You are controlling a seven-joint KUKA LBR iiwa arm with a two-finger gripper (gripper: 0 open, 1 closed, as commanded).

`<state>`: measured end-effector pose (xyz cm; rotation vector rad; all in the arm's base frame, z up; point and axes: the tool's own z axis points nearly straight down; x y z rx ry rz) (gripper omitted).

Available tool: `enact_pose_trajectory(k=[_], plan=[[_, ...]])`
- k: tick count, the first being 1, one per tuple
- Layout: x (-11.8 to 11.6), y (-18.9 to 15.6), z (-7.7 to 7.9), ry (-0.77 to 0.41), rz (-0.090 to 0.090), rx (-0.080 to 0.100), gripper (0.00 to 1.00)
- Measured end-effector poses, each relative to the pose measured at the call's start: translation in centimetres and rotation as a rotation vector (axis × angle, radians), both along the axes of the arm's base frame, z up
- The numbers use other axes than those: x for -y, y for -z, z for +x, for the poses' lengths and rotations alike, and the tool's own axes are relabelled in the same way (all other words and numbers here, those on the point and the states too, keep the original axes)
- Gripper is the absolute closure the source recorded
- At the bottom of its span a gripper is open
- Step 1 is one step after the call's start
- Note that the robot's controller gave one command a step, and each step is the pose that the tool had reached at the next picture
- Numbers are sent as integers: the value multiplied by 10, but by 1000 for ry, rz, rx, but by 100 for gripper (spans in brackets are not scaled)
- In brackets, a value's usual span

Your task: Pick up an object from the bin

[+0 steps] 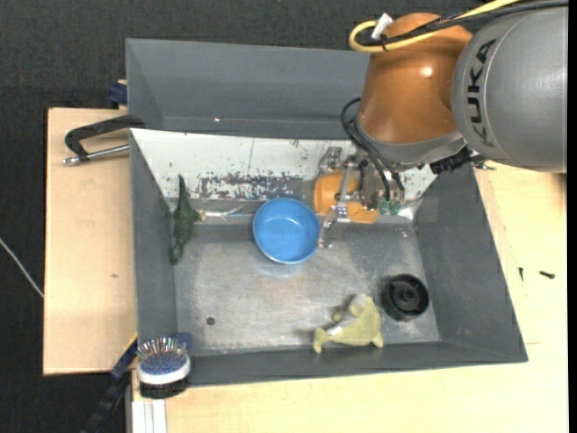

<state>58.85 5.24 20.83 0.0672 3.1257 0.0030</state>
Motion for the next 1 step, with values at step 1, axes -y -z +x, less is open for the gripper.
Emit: enact_pose_trajectory(k=[1], plan=[[-15,89,-5,18,0,-23,100]])
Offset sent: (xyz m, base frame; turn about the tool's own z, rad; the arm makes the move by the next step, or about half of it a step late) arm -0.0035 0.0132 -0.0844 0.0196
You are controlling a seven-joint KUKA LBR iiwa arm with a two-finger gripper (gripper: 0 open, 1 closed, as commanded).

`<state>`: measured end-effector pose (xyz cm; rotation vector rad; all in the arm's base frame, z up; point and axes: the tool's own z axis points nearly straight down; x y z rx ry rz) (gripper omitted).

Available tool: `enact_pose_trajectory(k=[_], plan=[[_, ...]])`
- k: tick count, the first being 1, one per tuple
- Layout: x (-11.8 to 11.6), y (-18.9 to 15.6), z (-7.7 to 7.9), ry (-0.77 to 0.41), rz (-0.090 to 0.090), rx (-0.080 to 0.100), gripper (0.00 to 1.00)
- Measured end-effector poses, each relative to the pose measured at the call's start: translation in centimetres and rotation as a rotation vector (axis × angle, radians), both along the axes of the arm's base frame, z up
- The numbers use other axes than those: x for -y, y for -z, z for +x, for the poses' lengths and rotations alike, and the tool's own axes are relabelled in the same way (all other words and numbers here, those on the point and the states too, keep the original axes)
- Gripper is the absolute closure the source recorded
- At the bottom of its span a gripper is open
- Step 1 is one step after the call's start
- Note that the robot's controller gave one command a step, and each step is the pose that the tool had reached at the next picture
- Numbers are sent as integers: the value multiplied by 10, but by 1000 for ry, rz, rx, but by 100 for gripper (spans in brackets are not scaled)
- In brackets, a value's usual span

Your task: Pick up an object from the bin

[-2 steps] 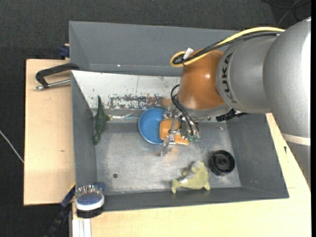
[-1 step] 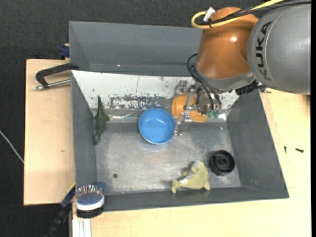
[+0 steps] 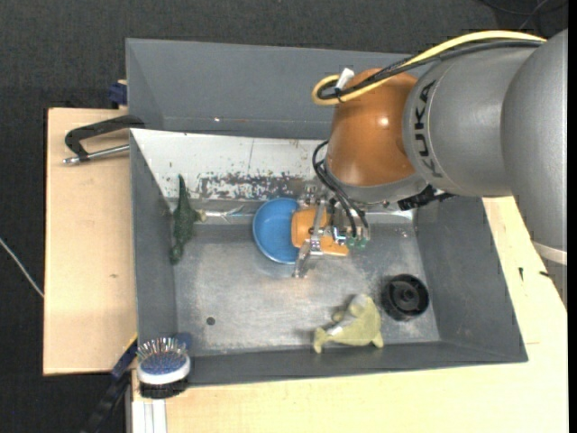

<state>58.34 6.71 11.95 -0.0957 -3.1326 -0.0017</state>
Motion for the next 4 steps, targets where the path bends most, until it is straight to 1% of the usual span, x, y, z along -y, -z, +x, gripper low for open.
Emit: enact_pose_trajectory(k=[1,2,3,4], plan=[[-2,-9,2,-3,0,12,100],[68,-30,-68,84,-4,4,100],[67,-22,-71,-8,-1,7,100],[58,-103,-71,-51,-1,22,100]])
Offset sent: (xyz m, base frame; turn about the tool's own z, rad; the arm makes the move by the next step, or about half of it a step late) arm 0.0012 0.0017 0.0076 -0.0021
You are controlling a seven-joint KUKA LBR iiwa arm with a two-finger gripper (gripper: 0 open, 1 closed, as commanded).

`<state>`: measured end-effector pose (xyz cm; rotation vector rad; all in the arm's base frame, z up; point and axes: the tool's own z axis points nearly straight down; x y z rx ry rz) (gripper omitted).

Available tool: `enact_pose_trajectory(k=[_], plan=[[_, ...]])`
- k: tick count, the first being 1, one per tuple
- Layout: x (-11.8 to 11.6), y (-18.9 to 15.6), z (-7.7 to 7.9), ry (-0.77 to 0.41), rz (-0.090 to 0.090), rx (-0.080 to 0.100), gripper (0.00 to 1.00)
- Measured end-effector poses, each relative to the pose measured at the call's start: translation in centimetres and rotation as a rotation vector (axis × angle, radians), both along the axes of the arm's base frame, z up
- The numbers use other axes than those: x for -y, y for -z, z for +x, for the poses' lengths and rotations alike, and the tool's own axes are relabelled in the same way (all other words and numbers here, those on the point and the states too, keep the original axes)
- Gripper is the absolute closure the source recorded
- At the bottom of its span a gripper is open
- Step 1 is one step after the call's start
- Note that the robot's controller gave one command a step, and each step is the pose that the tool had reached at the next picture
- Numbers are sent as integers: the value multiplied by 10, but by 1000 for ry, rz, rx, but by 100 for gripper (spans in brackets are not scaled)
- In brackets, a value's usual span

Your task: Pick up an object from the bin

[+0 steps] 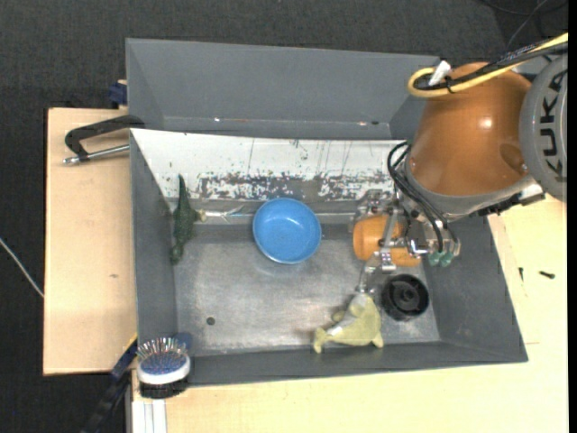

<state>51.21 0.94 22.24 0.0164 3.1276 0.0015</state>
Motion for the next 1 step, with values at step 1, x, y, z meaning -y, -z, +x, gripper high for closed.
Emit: enact_pose_trajectory(k=[1], plan=[[0,5,-2,1,0,-10,100]])
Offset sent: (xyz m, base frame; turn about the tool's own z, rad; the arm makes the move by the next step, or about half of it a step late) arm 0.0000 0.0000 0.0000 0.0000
